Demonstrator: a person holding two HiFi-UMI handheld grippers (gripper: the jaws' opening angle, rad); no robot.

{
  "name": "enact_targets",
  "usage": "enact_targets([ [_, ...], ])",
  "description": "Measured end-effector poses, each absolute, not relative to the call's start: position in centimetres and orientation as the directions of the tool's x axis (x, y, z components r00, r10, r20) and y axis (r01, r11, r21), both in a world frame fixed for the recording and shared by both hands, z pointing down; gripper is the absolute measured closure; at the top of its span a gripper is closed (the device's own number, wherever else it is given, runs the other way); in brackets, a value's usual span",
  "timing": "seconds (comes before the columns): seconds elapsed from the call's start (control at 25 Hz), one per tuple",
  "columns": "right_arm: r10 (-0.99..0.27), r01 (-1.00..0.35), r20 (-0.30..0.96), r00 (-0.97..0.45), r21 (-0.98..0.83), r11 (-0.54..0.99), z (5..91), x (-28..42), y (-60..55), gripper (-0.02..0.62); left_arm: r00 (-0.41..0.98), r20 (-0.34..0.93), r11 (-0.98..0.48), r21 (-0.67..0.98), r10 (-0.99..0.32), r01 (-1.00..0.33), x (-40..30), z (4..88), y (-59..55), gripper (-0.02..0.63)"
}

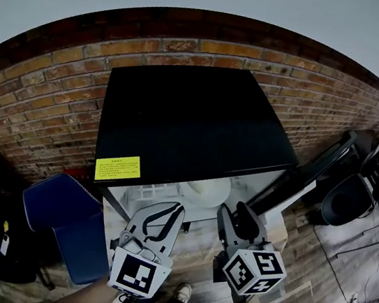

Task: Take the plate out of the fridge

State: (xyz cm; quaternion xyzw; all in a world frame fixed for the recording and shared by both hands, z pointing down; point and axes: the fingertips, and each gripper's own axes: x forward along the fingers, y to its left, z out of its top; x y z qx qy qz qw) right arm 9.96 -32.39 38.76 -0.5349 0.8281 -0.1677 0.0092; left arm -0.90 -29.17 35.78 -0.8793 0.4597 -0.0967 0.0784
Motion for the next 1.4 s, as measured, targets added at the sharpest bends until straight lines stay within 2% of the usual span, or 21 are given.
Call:
enact_targets([
  [0.2,-0.877,-0.858,0.204,-0.435,-0.388,0.336,41.7,10.8,-34.3,0.4,0.555,0.121,-0.567,-0.229,-0.823,-0.791,-0.3,36.8,-30.2,0.577],
  [0.6,-0.842,-0.768,0.264,-0.47,-0.592,0.244,46.9,11.1,-36.7,0.391,0.56,0.164,-0.583,-0.198,-0.812,-0.788,0.8,38.7,-31.8,0.577],
  [0.92,-0.826,-0.715,0.288,-0.484,-0.675,0.184,49.7,10.5,-37.9,0.391,0.564,0.201,-0.595,-0.174,-0.801,-0.784,1.1,40.0,-32.1,0.577],
  [1.28,-0.812,-0.5,0.232,-0.536,-0.862,0.084,50.6,8.8,-38.6,0.394,0.557,0.221,-0.593,-0.163,-0.801,-0.788,0.8,40.7,-32.2,0.577],
  [1.4,-0.814,-0.433,0.219,-0.537,-0.901,0.043,51.0,8.6,-38.7,0.423,0.556,0.227,-0.593,-0.158,-0.8,-0.789,0.7,40.8,-32.1,0.577],
])
